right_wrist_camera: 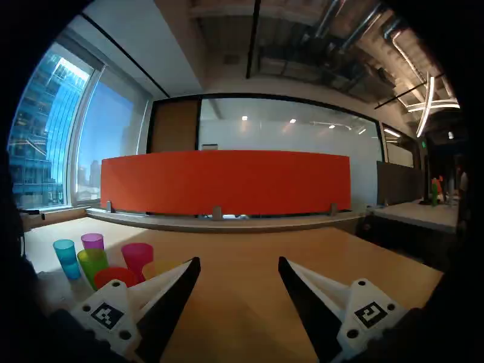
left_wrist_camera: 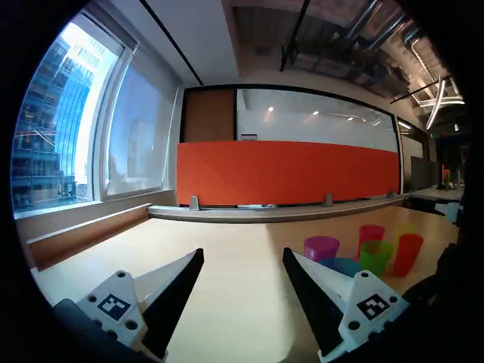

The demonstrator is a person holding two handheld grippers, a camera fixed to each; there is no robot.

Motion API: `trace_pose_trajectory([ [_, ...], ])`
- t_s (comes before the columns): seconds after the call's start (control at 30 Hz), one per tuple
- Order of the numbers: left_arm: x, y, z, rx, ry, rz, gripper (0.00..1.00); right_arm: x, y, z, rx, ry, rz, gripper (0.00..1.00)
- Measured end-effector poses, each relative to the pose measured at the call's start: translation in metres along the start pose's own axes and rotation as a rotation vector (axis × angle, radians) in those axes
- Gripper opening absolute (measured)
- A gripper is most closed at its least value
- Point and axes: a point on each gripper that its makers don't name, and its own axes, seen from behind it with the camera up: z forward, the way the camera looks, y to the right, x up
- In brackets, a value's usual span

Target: Pour water

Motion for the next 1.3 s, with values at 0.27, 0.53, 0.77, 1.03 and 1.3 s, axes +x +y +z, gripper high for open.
trace_pose_trajectory([
  [0.27,0.030,0.000,0.001,-0.023,-0.005,-0.045,0.97,0.025,-0.007,-0.002,0.029,0.006,-0.015,1.00],
  [0.53,0.079,0.006,0.000,-0.045,0.000,-0.037,0.97,0.068,-0.015,-0.001,0.076,-0.045,-0.014,1.00],
  [0.77,0.130,0.022,0.004,-0.111,0.009,-0.051,0.97,0.114,-0.025,0.001,0.121,-0.062,0.019,1.00],
  [1.03,0.185,0.032,0.006,-0.174,0.029,-0.034,0.97,0.158,-0.037,0.000,0.173,-0.066,0.009,1.00],
  [1.3,0.224,0.048,0.004,-0.246,0.039,-0.020,0.97,0.192,-0.038,0.000,0.186,-0.039,-0.021,1.00],
])
